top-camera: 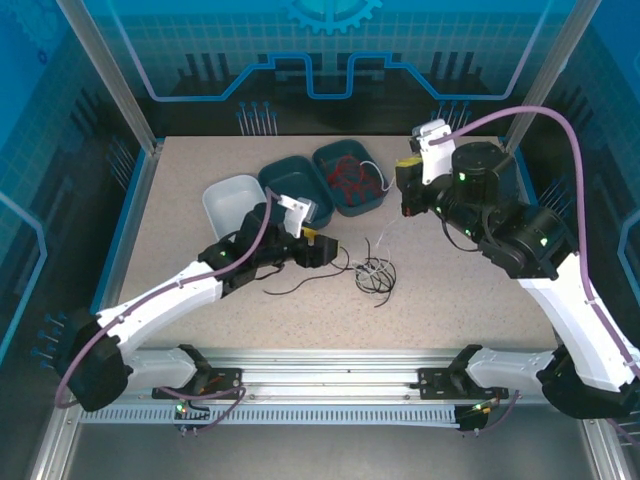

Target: Untangle the cables

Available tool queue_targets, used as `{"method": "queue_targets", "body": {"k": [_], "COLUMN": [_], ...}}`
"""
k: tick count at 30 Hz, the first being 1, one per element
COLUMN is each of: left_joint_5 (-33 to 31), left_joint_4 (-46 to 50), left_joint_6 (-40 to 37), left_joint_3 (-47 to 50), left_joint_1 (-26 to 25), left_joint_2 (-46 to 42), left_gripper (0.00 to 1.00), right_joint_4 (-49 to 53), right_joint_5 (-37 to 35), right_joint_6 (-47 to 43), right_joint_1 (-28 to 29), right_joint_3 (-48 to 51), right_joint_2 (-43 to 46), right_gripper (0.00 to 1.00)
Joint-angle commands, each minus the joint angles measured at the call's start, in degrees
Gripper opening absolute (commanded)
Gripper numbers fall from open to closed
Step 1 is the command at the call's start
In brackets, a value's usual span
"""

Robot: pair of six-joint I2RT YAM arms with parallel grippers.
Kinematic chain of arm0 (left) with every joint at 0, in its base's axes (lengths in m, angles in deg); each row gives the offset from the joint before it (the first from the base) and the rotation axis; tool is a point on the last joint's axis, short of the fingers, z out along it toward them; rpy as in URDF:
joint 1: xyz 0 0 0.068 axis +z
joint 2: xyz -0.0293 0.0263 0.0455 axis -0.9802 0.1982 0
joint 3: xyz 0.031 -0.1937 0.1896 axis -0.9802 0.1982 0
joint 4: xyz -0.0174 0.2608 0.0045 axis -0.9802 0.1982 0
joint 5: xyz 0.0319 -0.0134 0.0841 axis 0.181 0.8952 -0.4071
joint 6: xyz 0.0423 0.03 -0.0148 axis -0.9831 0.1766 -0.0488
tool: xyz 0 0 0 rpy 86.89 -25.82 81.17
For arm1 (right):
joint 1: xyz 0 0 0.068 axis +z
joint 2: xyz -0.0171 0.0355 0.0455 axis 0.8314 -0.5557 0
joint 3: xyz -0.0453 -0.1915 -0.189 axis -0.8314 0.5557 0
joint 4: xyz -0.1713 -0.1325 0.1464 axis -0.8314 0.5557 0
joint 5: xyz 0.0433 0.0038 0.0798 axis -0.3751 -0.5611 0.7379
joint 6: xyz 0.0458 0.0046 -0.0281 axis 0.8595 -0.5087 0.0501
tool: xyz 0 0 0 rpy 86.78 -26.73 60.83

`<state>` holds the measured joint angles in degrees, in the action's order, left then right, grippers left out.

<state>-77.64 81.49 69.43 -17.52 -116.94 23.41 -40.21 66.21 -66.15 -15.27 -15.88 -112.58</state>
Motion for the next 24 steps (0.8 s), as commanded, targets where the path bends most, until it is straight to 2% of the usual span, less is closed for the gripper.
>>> {"method": "queue_targets", "body": {"k": [1, 7, 11, 15, 19, 24], "left_joint_5": [1.52, 2.9, 3.85, 4.63, 6.74, 6.79], "left_joint_4": [-4.98, -14.35, -17.32, -18.92, -23.47, -25.82], "left_joint_6": [-2.08, -2.71, -4.38, -2.11, 1.71, 4.71], "left_joint_3": [1.28, 0.52, -2.83, -4.87, -3.72, -0.41], "left_joint_1": [-0.77, -4.56, -6.41, -6.76, -7.11, -7.42], "left_joint_2": [-1.66, 1.83, 8.35, 15.65, 20.67, 23.99], "left_gripper": [0.76, 0.75, 0.75, 0.71, 0.62, 0.36], "right_joint_4": [-0.64, -3.82, -5.7, -4.41, -2.58, -1.59], "right_joint_5": [0.76, 1.64, 0.66, 0.1, -0.57, -1.75], "right_joint_6": [-2.64, -2.99, -3.03, -3.14, -3.13, -4.22], "right_joint_1": [0.36, 0.38, 0.42, 0.41, 0.35, 0.36], "right_joint_3": [-4.74, -4.54, -2.2, -2.86, -3.75, -5.53], "right_joint_2": [0.78, 1.79, 2.79, 2.84, 3.15, 2.85], "right_gripper": [0.0, 0.0, 0.0, 0.0, 0.0, 0.0]}}
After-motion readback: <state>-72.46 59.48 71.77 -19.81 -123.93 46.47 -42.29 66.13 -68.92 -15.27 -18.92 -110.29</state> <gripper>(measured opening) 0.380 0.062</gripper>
